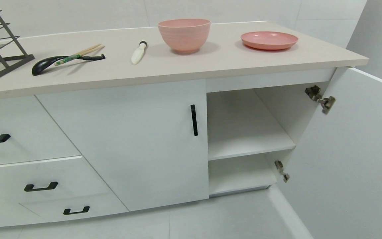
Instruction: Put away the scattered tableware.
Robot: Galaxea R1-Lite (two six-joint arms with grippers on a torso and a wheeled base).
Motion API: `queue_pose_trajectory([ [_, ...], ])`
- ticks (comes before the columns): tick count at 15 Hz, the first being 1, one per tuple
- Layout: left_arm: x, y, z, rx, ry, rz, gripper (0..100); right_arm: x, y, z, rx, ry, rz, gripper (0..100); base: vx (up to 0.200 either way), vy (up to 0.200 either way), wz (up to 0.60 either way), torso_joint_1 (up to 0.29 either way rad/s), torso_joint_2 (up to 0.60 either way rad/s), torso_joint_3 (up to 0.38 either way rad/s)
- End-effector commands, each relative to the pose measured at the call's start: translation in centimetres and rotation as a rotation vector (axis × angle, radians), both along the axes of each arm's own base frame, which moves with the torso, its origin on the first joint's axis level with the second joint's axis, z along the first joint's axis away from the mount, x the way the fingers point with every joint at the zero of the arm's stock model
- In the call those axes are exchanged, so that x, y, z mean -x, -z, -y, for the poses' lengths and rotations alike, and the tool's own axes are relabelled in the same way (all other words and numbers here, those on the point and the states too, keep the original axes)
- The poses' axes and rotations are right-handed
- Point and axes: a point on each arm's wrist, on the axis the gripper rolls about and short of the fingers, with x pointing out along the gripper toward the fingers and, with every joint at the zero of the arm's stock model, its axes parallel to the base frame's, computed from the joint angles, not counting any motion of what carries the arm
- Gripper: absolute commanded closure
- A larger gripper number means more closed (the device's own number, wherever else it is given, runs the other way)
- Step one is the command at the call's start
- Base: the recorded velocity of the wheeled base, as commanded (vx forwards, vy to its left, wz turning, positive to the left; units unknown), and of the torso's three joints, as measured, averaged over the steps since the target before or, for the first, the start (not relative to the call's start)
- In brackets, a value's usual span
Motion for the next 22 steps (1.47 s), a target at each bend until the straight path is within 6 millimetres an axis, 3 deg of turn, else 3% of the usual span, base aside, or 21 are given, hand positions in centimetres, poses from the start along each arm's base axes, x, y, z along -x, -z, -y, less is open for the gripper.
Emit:
queue_pose_trajectory([
  [1, -0.01, -0.01, 0.0, 0.0, 0.0, -0.001, 0, 0.0, 0.0, 0.0, 0.001, 0.0, 0.001, 0, 0.2, 0.0, 0.0, 0.002, 0.01, 0.002],
  [5, -0.01, -0.01, 0.0, 0.0, 0.0, -0.001, 0, 0.0, 0.0, 0.0, 0.003, 0.0, 0.001, 0, 0.2, 0.0, 0.0, 0.001, 0.0, 0.001],
  [14, -0.01, -0.01, 0.0, 0.0, 0.001, -0.001, 0, 0.0, 0.0, 0.0, 0.001, 0.002, 0.001, 0, 0.0, 0.0, 0.0, 0.009, -0.01, -0.003],
  [19, -0.01, -0.01, 0.0, 0.0, 0.0, -0.001, 0, 0.0, 0.0, 0.0, 0.003, 0.0, 0.001, 0, 0.0, 0.0, 0.0, 0.22, -0.13, -0.112],
  [22, -0.01, -0.01, 0.0, 0.0, 0.0, -0.001, 0, 0.0, 0.0, 0.0, 0.003, 0.002, 0.001, 0, 0.0, 0.0, 0.0, 0.211, -0.64, -0.224],
])
